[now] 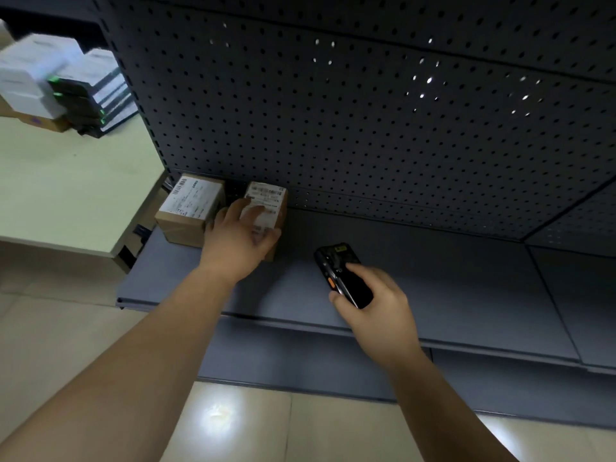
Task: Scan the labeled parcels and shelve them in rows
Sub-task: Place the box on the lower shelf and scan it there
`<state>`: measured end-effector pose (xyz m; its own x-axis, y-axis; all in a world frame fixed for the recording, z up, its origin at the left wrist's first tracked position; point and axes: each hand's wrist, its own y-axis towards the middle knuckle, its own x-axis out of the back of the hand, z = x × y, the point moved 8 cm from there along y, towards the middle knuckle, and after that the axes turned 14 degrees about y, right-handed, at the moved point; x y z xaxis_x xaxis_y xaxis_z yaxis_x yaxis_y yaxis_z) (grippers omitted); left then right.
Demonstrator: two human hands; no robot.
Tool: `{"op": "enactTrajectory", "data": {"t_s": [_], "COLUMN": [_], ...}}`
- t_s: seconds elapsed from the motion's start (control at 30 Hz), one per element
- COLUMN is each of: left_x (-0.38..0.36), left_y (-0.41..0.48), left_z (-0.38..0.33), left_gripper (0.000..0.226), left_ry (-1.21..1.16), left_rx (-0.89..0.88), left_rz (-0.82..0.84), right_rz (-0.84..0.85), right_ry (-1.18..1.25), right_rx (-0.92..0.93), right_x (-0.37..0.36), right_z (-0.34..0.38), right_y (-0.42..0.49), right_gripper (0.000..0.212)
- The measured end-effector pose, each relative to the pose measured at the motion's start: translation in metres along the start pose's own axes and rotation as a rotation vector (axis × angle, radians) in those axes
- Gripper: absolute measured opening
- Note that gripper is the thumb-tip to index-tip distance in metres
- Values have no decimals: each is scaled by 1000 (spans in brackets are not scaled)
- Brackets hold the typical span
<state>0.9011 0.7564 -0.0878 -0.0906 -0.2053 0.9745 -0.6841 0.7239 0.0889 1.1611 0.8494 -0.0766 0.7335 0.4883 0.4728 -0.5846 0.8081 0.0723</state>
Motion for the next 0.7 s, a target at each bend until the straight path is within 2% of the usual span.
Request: {"op": "enactTrajectory", "data": {"t_s": [0.23, 0.4, 0.53, 0.7], "left_x": [138, 244, 289, 334], "left_y": [-117, -195, -236, -276], "left_z": [7, 36, 90, 192], "left_gripper": [71, 58, 59, 65], "left_ry": [-21, -42, -3, -47], "left_rx": [-139, -152, -114, -58], "left_rz": [-42, -188, -266, -337], "right_rz": [33, 144, 168, 204], "right_ry": [48, 39, 45, 8], "right_rx": [55, 149, 224, 281], "right_x": [18, 0, -37, -115], "right_z": [100, 201, 264, 331], "right_y": [-62, -109, -142, -187], "right_gripper": [50, 53, 54, 58]}}
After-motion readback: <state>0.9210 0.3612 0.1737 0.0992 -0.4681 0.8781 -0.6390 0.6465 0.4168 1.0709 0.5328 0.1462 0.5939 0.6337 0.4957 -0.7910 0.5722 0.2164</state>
